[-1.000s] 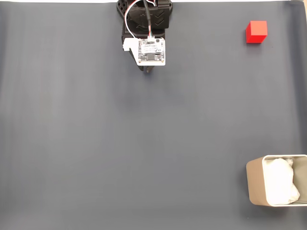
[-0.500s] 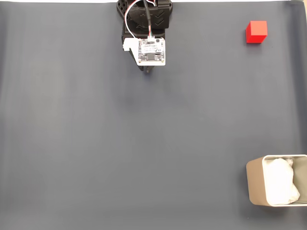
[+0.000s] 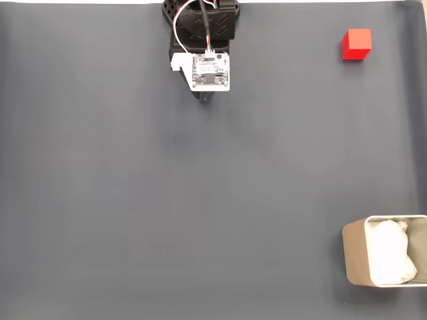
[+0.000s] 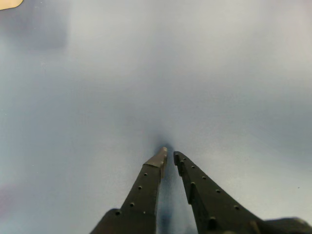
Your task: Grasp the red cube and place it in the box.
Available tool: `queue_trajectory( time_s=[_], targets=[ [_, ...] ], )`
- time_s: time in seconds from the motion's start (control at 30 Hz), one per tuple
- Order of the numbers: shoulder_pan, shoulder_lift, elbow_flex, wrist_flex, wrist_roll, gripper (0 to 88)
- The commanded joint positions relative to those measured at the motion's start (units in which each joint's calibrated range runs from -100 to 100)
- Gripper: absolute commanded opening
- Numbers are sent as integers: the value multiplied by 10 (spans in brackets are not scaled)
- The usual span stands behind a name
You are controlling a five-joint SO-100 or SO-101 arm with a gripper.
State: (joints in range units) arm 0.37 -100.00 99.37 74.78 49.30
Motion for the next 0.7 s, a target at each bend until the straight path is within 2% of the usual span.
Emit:
queue_trajectory(
  time_s=[0.0, 0.5, 0.67],
  targets=[
    [1, 0, 5, 12, 0, 15],
    [-4, 0, 5, 8, 8, 0],
    [-4, 2, 3, -105, 9, 0]
  ],
)
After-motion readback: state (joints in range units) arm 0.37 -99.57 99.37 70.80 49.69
